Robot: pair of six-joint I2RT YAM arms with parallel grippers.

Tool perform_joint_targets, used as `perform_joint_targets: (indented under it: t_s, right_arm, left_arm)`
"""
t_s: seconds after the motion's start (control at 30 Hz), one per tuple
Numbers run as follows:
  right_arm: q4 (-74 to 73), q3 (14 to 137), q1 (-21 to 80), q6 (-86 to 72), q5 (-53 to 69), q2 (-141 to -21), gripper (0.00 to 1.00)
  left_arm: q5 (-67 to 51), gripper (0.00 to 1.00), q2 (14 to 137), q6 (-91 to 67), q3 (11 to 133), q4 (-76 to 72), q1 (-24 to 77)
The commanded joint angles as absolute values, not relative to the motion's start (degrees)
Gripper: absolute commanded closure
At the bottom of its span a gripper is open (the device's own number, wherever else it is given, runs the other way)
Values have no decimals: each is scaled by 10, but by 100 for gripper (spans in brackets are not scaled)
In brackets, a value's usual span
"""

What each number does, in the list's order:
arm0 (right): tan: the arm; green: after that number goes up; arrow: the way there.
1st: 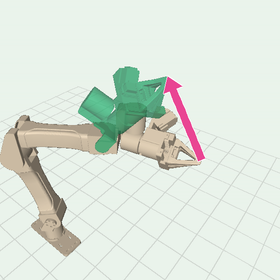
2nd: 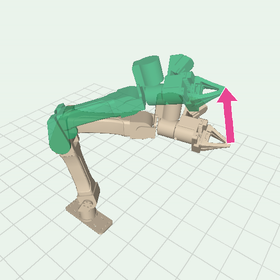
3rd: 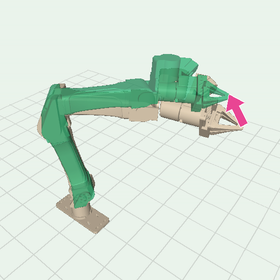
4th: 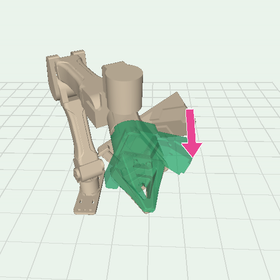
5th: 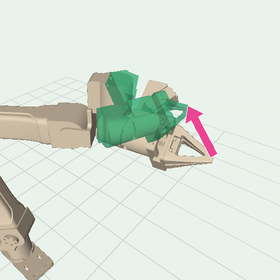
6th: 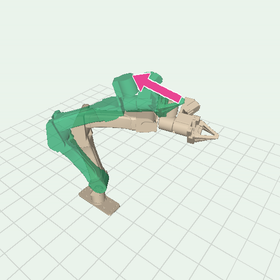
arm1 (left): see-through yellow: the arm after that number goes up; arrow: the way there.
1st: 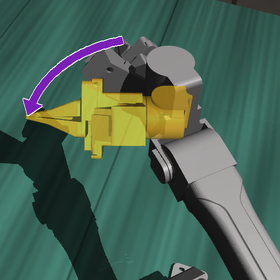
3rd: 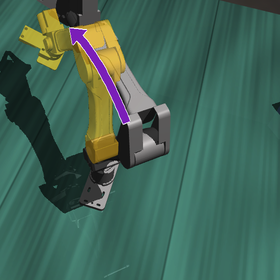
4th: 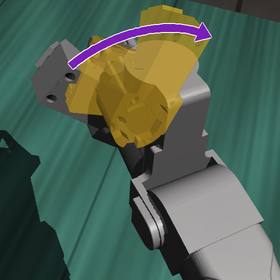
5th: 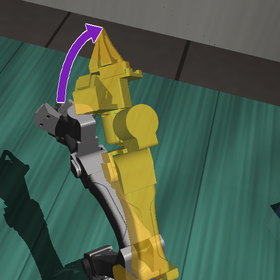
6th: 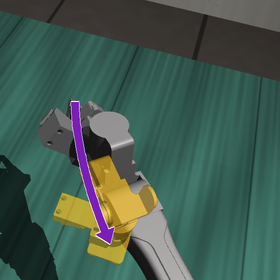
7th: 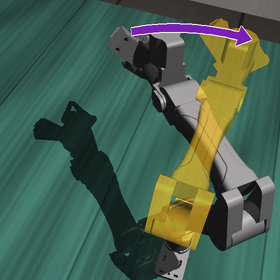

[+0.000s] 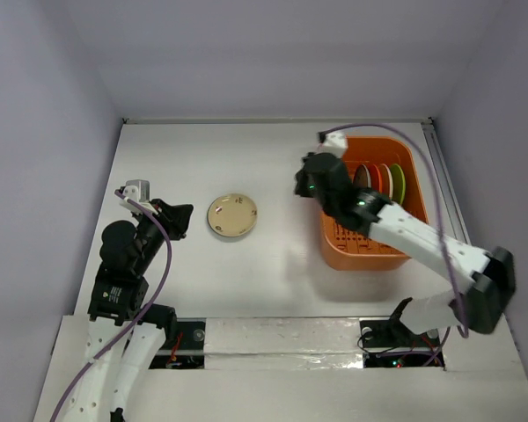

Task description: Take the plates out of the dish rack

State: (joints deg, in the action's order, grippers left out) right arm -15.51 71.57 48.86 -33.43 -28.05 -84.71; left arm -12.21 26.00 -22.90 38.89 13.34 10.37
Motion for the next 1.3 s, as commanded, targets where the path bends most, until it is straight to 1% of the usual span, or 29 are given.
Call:
perform_joint_targets:
  t_s: [0.0,0.07,0.1,0.2,0.23,0.27,0.3,0.33,0.4,0.43,0.53,0.6,0.67,0.93,1.03,1.07,1.13,1.17,1.27]
  right_arm:
    - [-243,685,433,-294,-398,-738,100]
    - [-276,663,392,-290,-431,-703,100]
    - [-300,657,376,-286,-452,-680,100]
    - [-327,642,317,-265,-458,-660,99]
    - [-332,642,306,-260,-456,-664,94]
    - [-339,643,298,-257,-454,-670,80]
    - [-350,649,293,-254,-451,-676,75]
    - [-350,650,287,-251,-447,-689,66]
    - [-344,654,287,-236,-424,-702,63]
    - [-343,659,280,-234,-420,-710,63]
    - [-340,667,275,-227,-415,-743,62]
    - [-339,675,258,-220,-407,-774,62]
    - [-335,678,243,-217,-399,-790,62]
    - [-332,709,237,-206,-410,-855,64]
    - [-336,724,237,-199,-414,-862,67]
    - [-336,728,237,-197,-415,-866,73]
    - [-344,735,237,-194,-420,-866,79]
    - [-348,743,237,-192,-421,-862,84]
    - [-361,763,237,-182,-425,-852,93]
  left_arm:
    - [-131,93,257,-225,382,104,100]
    - [-132,100,255,-224,382,104,100]
    - [-130,100,255,-224,383,105,100]
    - [-133,100,253,-222,383,104,100]
    - [-134,100,254,-221,383,105,100]
    - [-134,100,253,-221,383,104,100]
    - [-134,100,254,-221,383,104,100]
    - [-134,100,255,-222,383,105,100]
    - [-134,96,255,-222,383,104,100]
    - [-134,91,254,-221,383,105,100]
    - [-136,84,253,-222,383,105,100]
    - [-136,78,251,-222,383,105,100]
    - [-137,77,252,-222,383,105,100]
    - [-132,75,251,-222,385,107,100]
    - [-132,75,252,-223,385,107,100]
    - [-131,75,253,-223,385,106,100]
    - [-130,75,251,-223,385,107,100]
    - [-130,75,251,-223,385,106,100]
    - [-129,75,250,-224,385,106,100]
